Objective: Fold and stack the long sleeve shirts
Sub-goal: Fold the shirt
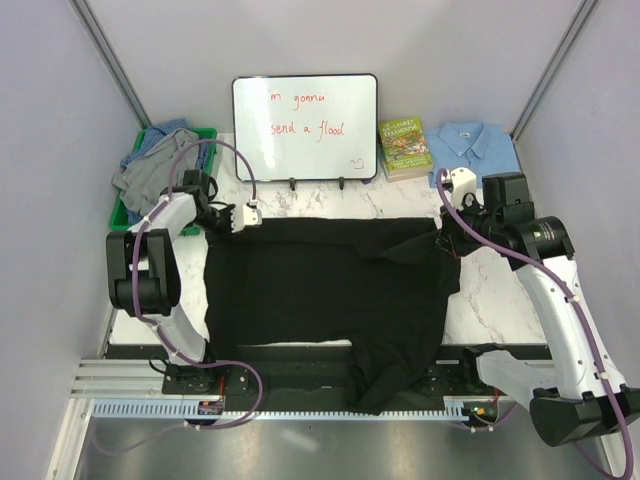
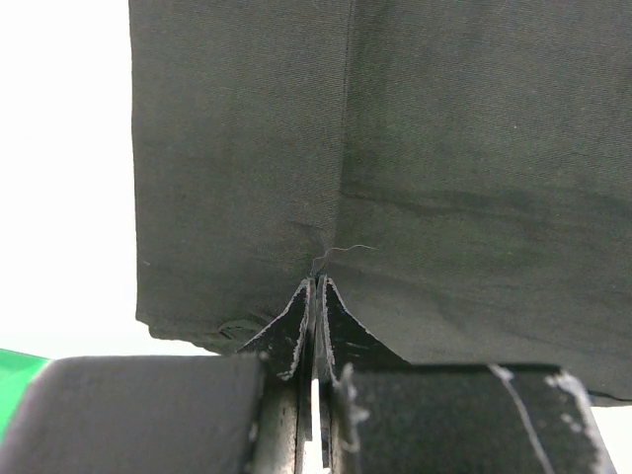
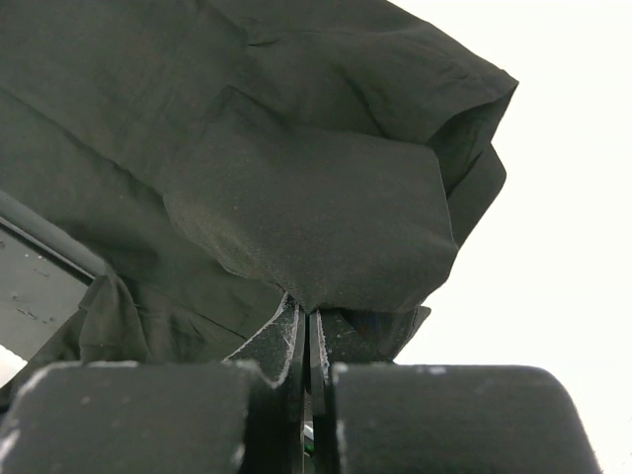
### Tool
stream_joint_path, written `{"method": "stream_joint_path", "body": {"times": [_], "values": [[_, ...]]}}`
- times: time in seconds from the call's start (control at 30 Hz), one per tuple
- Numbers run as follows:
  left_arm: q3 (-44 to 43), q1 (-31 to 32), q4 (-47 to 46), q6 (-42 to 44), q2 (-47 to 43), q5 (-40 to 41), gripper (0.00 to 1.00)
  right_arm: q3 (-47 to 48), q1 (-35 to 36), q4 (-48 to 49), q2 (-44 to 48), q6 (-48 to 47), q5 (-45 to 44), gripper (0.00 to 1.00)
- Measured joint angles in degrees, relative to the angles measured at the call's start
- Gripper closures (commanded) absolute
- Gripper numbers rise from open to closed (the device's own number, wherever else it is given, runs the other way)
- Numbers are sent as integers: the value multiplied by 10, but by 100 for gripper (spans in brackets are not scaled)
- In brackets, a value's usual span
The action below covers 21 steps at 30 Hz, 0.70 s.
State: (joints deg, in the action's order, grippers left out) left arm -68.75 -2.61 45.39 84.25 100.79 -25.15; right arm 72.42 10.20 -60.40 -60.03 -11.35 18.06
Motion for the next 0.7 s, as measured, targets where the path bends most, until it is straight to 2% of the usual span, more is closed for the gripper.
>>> {"method": "stream_joint_path", "body": {"times": [0.4,0.7], "values": [[-18,0,34,1,-7,-4,98,62,0,11,-17,1,-35,100],[-18,0,56,1,-4,-4,96,64,0,12,-19,-8,-33,100]]}}
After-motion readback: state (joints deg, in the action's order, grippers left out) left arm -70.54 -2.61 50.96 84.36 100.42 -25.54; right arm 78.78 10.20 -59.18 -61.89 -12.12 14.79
